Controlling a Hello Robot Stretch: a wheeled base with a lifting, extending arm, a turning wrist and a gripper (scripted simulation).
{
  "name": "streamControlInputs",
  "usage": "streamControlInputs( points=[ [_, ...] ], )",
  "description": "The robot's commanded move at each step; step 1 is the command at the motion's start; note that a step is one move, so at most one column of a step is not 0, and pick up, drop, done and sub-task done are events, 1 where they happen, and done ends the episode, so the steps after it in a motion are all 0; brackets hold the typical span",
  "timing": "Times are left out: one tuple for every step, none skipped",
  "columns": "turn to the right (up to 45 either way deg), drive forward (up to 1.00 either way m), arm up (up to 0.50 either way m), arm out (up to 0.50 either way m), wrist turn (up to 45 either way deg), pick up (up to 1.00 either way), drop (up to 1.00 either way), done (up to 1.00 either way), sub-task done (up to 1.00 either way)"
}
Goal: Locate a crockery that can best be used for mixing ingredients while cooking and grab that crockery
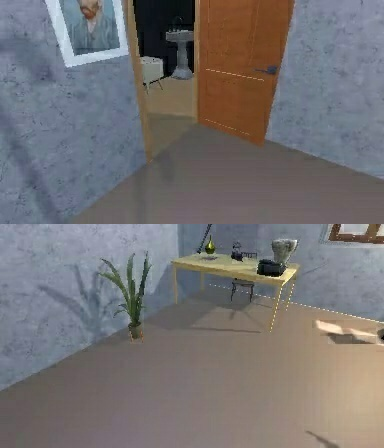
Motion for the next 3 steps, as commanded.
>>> streamControlInputs(
  points=[
    [3.0, 0.0, 0.0, 0.0, 0.0, 0.0, 0.0, 0.0, 0.0],
    [0.0, 1.0, 0.0, 0.0, 0.0, 0.0, 0.0, 0.0, 0.0],
    [0.0, 0.75, 0.0, 0.0, 0.0, 0.0, 0.0, 0.0, 0.0]
  ],
)
